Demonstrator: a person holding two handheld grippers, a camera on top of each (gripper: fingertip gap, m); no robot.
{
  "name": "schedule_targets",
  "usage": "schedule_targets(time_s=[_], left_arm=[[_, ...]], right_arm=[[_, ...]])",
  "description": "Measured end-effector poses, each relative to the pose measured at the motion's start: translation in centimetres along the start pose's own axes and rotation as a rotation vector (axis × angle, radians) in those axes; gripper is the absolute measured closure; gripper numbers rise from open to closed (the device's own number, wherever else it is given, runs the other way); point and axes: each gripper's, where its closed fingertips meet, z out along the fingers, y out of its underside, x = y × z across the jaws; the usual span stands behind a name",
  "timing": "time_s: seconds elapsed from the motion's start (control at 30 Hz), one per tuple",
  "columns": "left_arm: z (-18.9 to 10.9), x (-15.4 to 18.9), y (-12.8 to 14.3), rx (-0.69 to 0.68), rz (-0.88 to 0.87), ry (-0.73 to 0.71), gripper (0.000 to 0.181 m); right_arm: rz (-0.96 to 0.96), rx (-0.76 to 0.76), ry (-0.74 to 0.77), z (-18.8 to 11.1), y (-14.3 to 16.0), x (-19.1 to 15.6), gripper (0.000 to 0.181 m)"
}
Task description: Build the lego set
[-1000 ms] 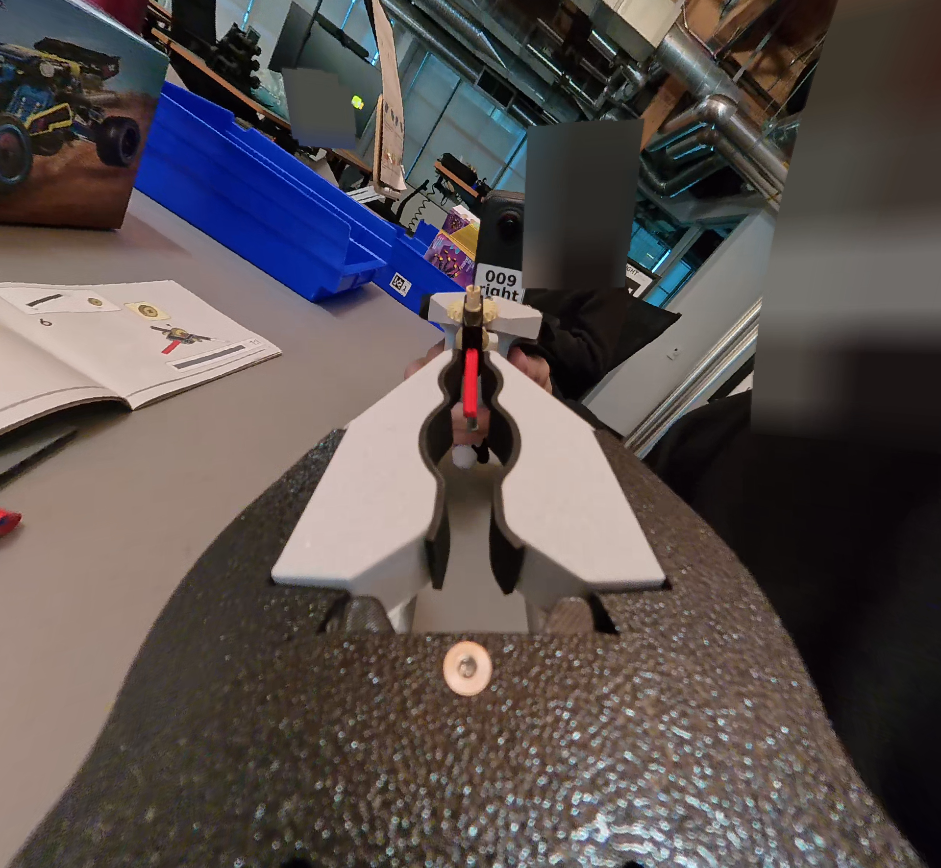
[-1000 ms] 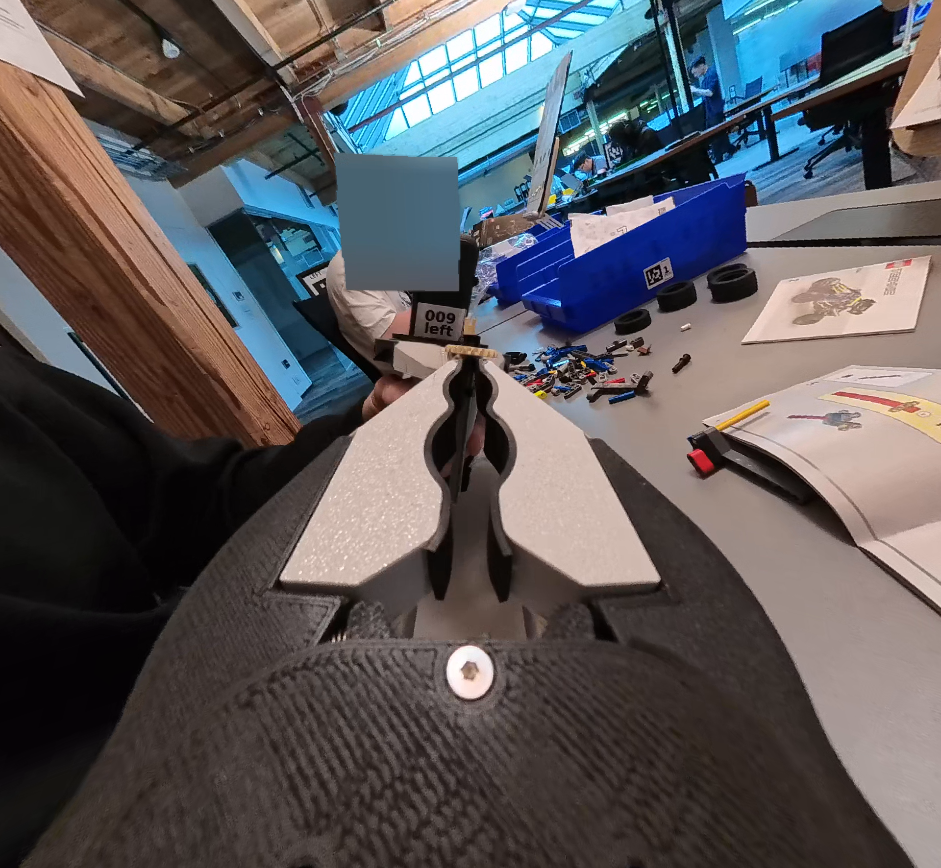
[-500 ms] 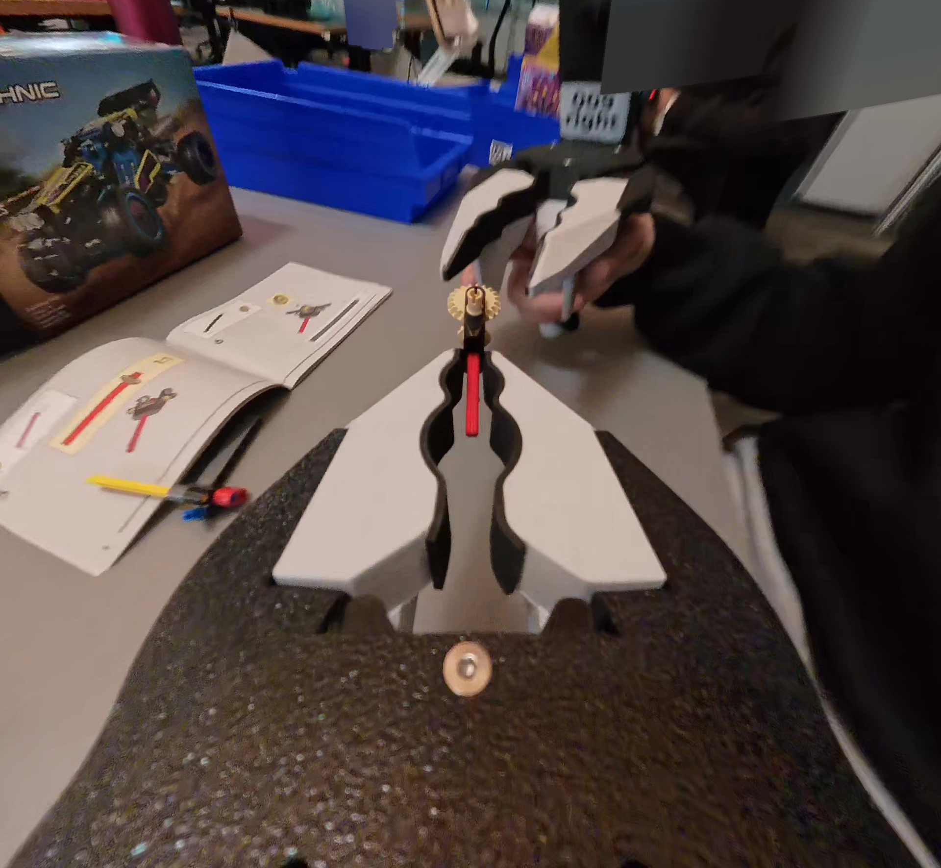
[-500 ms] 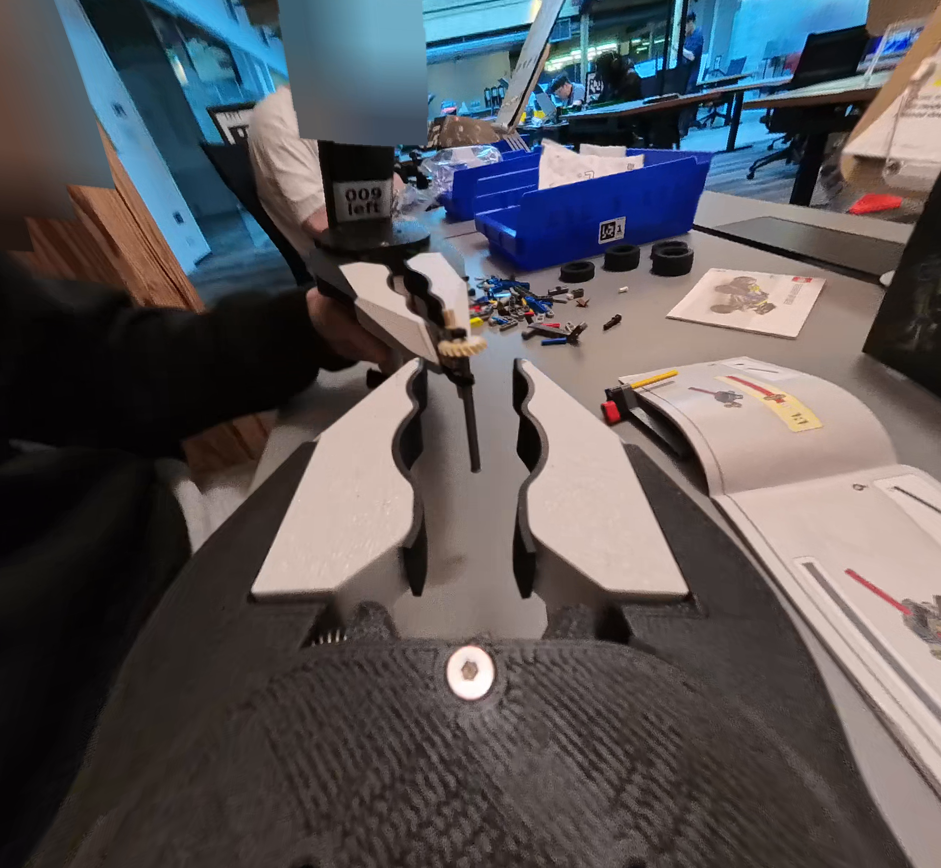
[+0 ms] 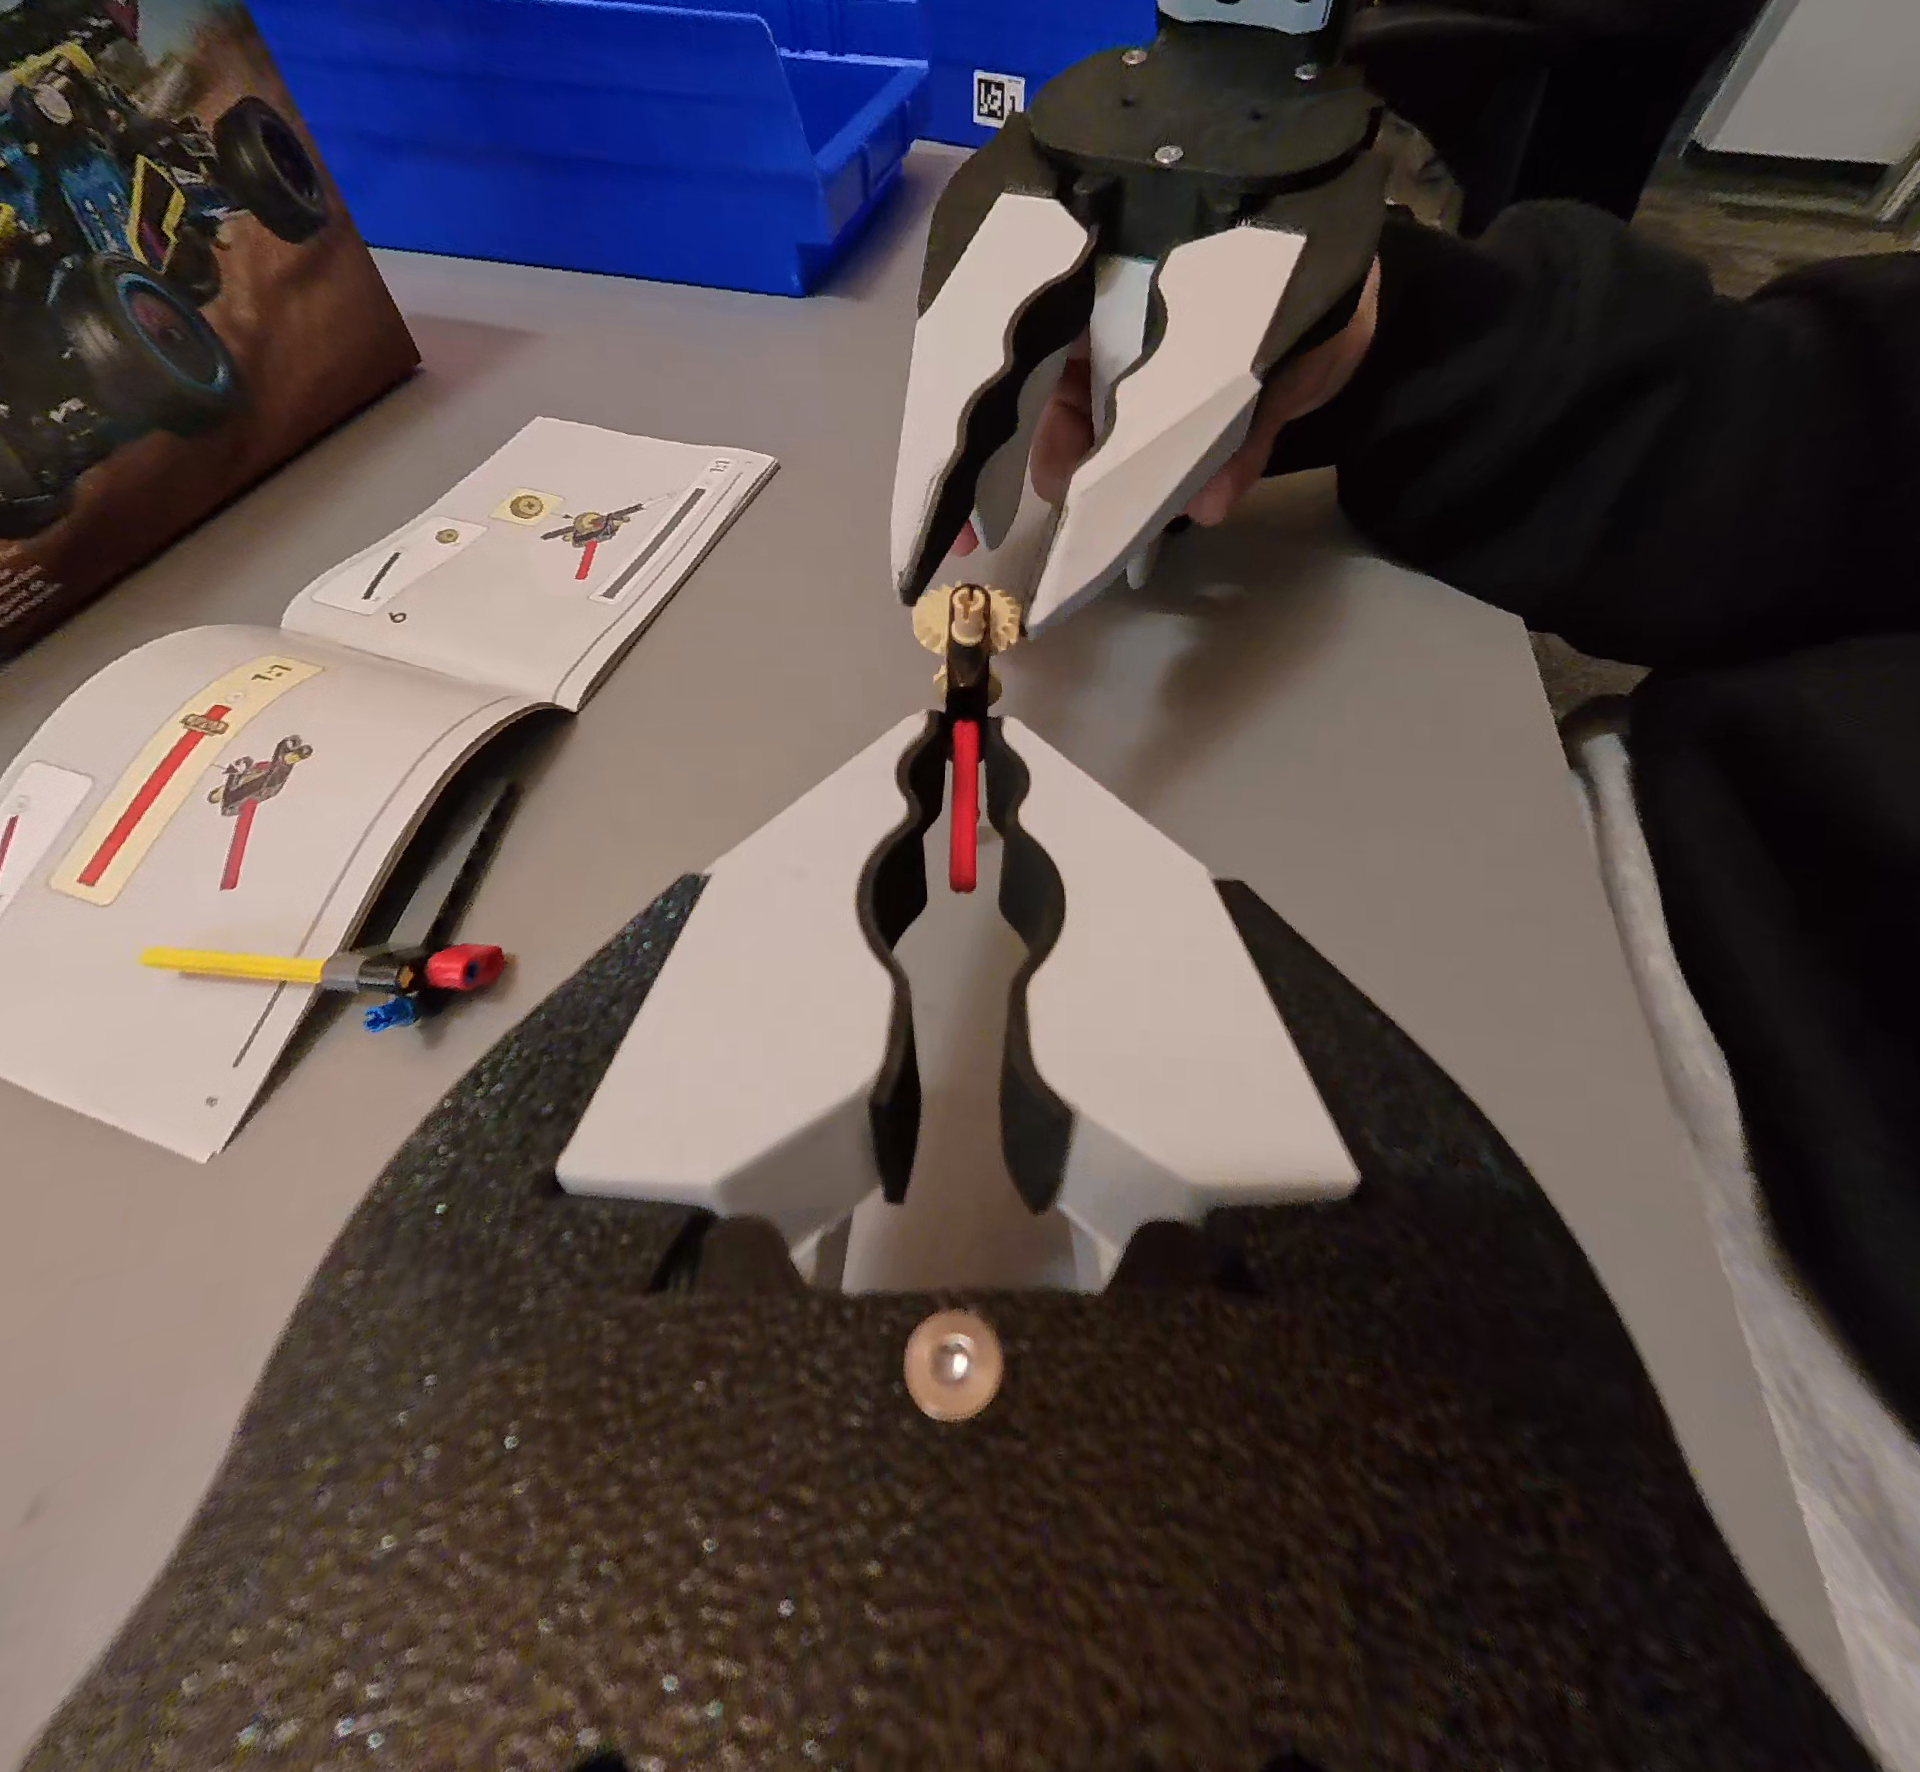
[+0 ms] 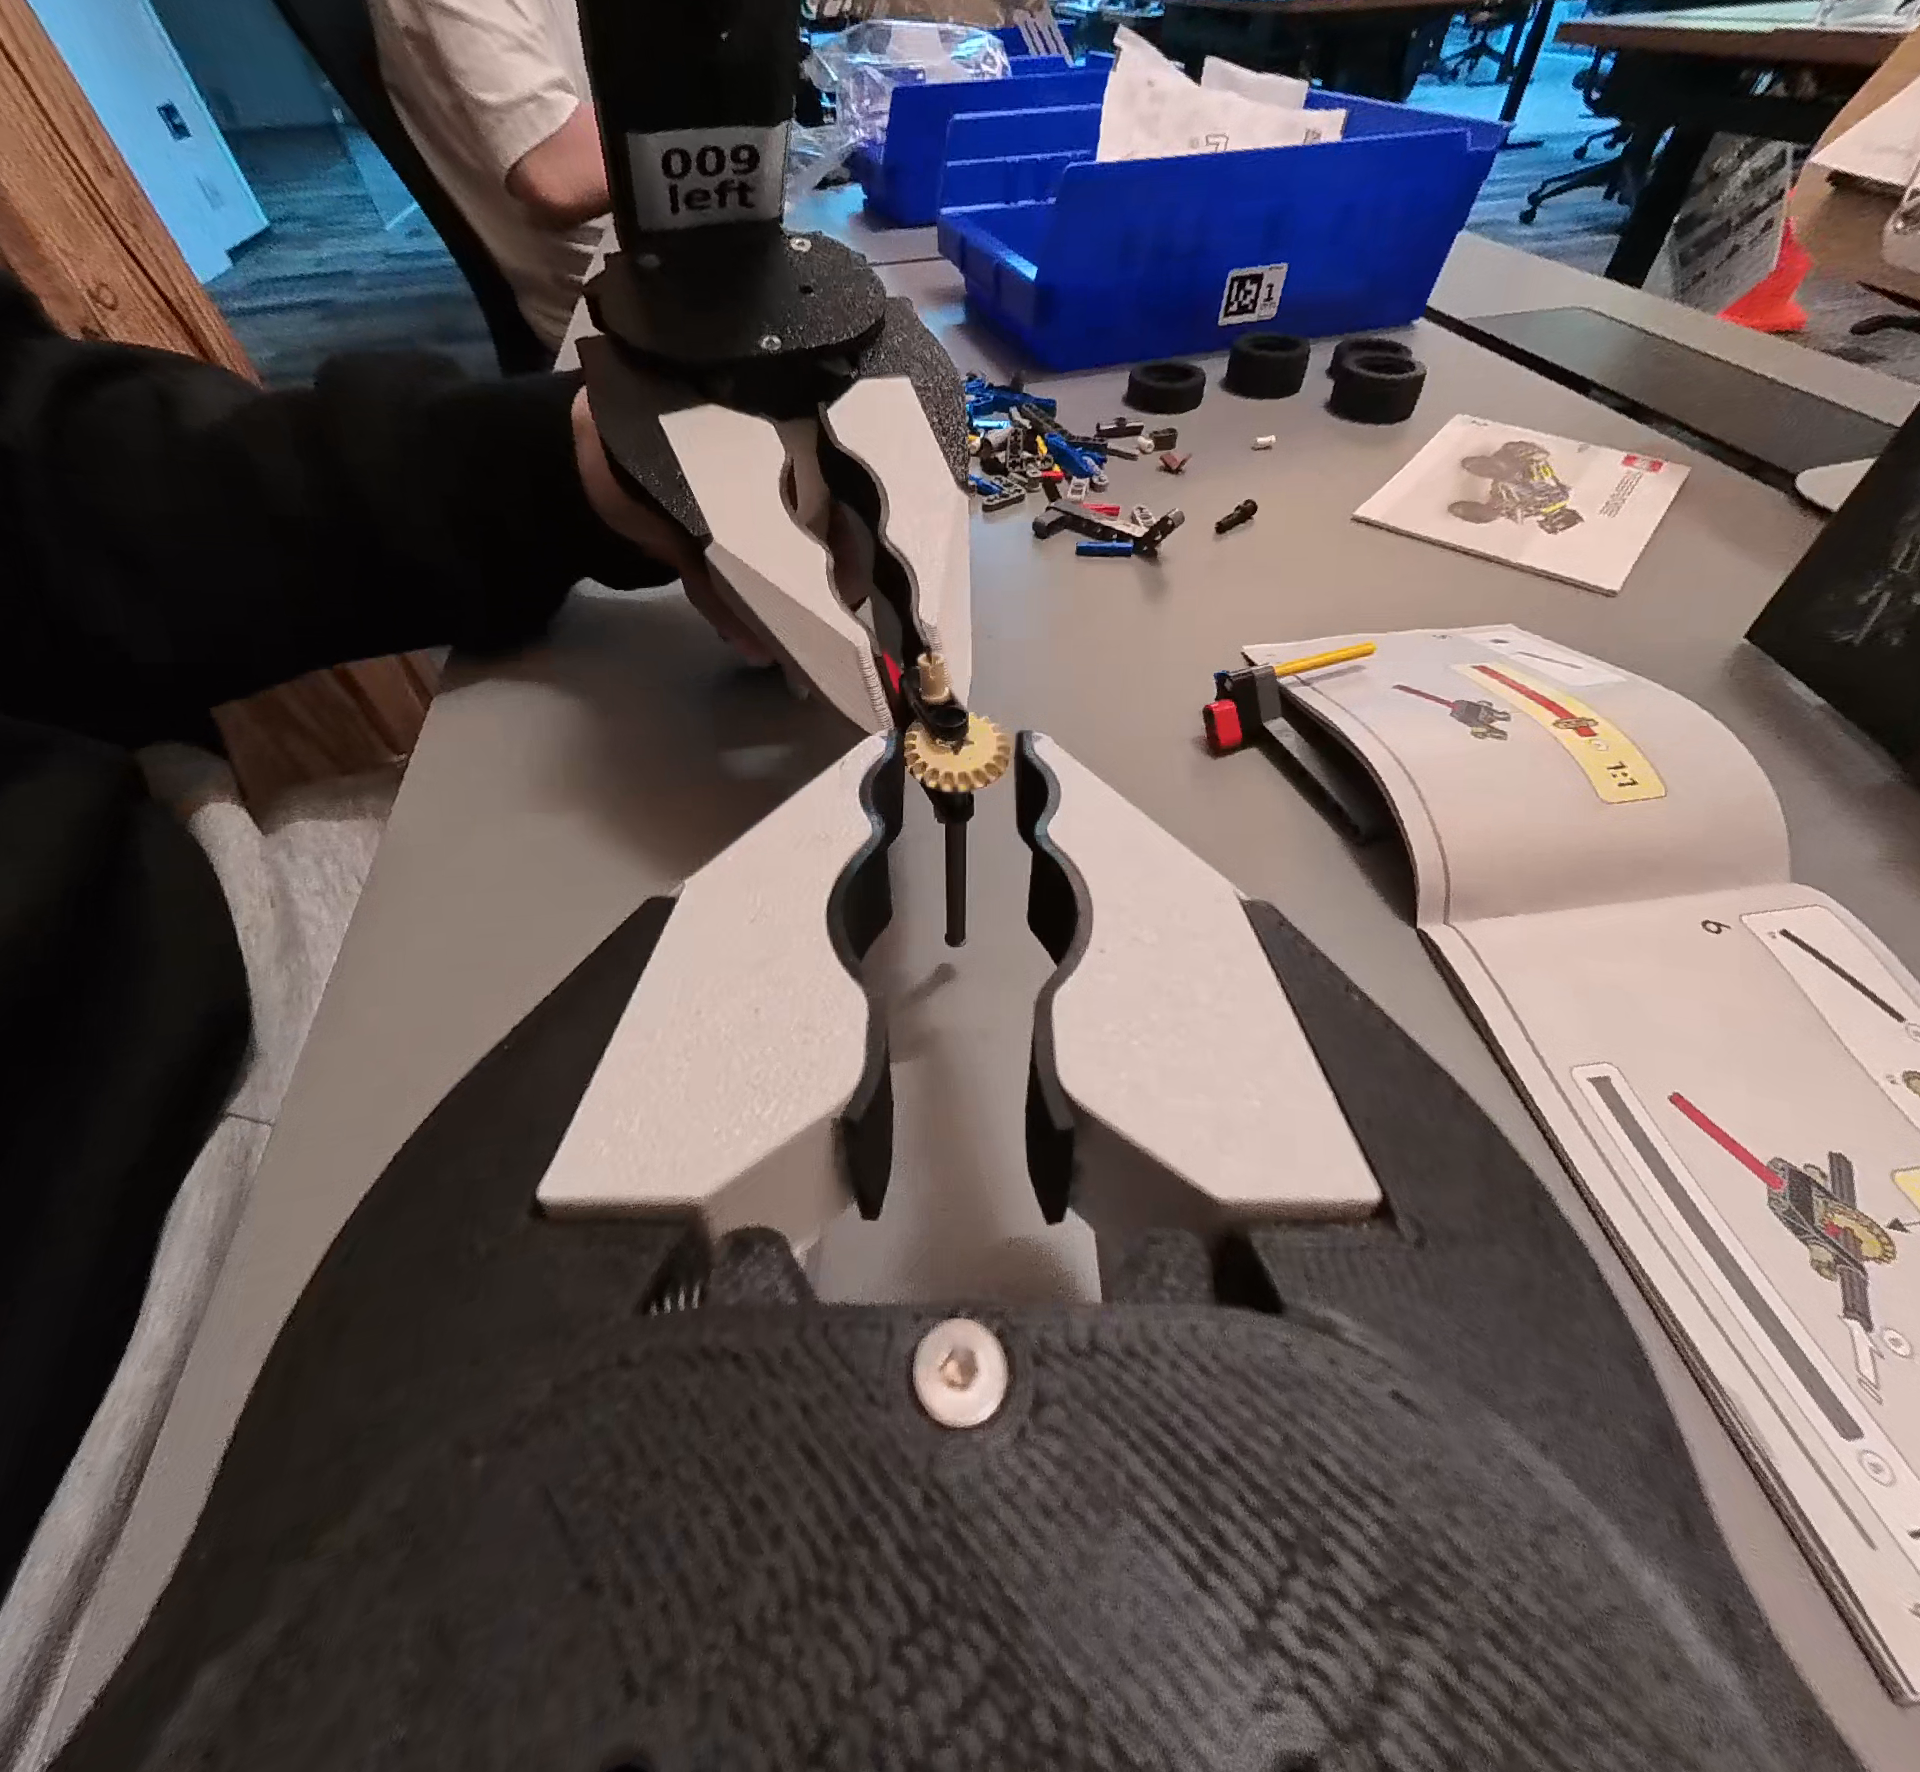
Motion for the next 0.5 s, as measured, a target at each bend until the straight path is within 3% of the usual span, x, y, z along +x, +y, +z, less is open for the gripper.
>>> schedule_targets(time_s=[0.5], left_arm=[[0.3,-0.1,0.9,-0.068,0.013,0.039,0.176]], right_arm=[[-0.018,-0.095,0.006,0.4,1.3,0.1,0.162]])
